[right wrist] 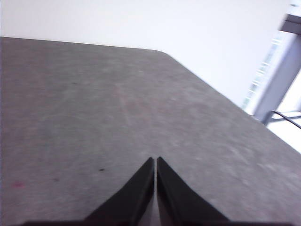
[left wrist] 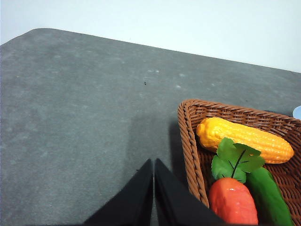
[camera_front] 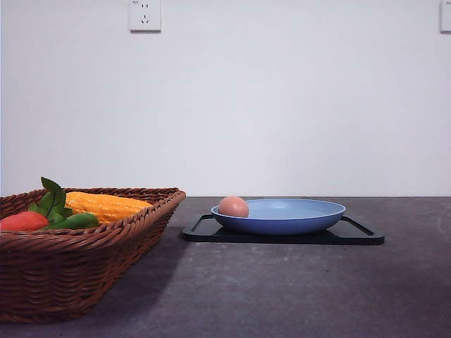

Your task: Transfer egg from basket to plate and serve

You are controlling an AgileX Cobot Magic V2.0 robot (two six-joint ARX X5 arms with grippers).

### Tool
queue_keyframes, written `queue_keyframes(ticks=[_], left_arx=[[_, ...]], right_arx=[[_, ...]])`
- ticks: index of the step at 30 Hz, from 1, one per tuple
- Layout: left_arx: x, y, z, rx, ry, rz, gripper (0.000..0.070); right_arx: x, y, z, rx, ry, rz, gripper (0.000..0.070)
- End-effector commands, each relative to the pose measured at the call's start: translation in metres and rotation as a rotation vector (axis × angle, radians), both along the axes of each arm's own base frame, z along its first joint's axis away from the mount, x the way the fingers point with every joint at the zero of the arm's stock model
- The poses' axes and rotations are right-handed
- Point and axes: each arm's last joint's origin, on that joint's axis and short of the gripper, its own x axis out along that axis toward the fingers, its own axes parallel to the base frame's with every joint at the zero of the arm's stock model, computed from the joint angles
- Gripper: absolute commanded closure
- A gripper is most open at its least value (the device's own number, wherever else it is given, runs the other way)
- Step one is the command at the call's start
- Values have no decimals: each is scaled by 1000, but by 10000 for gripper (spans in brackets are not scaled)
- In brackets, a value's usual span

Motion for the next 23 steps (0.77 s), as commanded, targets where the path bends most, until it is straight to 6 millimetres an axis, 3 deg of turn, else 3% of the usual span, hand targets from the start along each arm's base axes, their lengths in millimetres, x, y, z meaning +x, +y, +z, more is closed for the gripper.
queue_keyframes(ticks=[1, 7, 15, 23], left_arx=[[1, 0, -10, -2, 31, -5, 700], [1, 0, -10, -2, 31, -5, 700], [1, 0, -10, -2, 31, -5, 700], [1, 0, -10, -2, 31, -5, 700]], right_arx=[[0, -1, -2, 8, -1, -45, 700], [1, 0, 7, 169, -180, -3, 700], [5, 18, 10, 342, -164, 625, 700], [2, 28, 11, 416, -120, 956, 700]])
